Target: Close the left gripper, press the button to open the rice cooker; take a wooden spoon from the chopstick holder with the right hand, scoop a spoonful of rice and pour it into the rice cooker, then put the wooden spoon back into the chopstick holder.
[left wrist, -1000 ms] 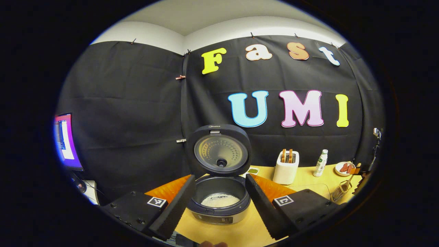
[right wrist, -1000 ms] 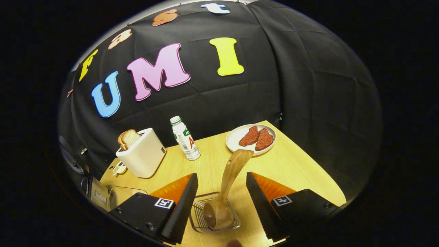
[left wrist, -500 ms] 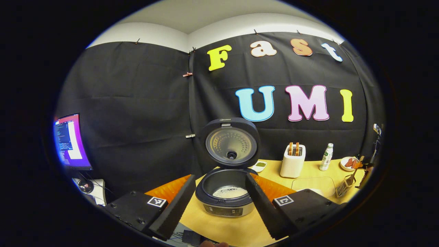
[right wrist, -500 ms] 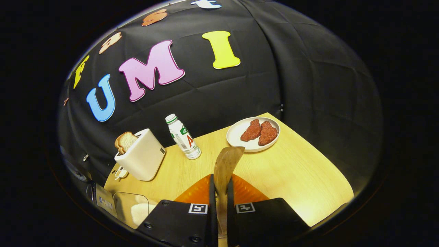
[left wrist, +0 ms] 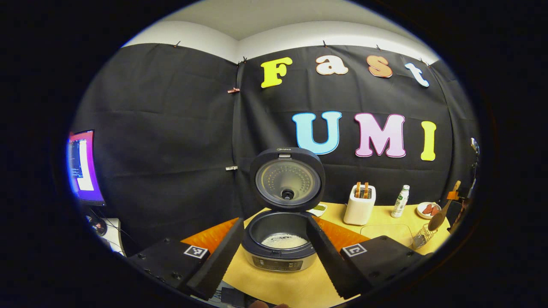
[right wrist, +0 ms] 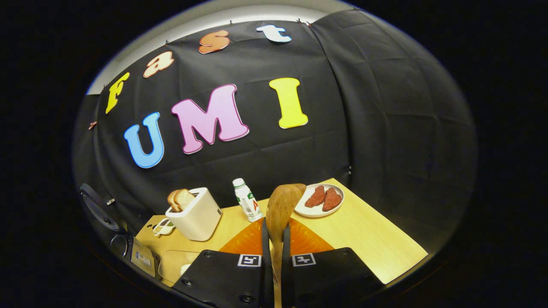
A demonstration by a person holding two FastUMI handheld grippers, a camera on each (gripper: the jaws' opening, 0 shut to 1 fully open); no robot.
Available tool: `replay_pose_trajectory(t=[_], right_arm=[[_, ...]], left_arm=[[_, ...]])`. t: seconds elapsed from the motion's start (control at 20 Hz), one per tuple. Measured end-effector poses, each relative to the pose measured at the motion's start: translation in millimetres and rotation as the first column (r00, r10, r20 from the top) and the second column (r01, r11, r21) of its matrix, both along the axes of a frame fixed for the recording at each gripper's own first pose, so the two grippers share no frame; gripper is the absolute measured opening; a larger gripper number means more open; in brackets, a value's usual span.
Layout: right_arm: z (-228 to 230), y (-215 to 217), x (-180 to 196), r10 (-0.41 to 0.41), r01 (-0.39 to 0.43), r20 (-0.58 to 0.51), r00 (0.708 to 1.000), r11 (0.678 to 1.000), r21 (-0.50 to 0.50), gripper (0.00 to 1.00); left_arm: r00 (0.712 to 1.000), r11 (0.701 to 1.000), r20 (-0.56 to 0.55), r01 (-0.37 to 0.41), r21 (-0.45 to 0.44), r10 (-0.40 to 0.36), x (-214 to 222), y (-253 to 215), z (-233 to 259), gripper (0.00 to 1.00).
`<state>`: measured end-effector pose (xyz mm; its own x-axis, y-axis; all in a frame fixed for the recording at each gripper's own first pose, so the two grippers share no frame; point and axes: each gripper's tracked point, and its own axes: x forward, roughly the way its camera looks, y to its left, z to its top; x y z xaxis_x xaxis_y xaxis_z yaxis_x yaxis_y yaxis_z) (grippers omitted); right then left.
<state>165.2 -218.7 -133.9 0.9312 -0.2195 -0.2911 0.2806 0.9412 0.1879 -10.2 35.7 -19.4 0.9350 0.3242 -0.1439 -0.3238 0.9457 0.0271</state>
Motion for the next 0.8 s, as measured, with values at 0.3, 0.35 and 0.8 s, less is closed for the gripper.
replay_pose_trajectory(t=[0.3, 0.35, 0.8], right_arm=[[20, 88, 5, 0.111, -0.111, 0.045, 0.993, 0.994, -0.004, 0.11], [16, 100, 7, 0.123, -0.122, 0.036, 0.992, 0.992, -0.009, 0.11], [-79, 155, 34, 0.12, -0.132, -0.102, 0.988, 0.985, -0.115, 0.11]], left_arm=[[0.999, 0.999, 0.008, 0.037, 0.017, -0.037, -1, 25, 6, 0.98], [0.999, 0.999, 0.013, 0.041, 0.025, -0.041, -2, 30, 11, 0.98], [0.997, 0.997, 0.006, 0.072, 0.006, -0.072, 10, 72, 11, 0.98]])
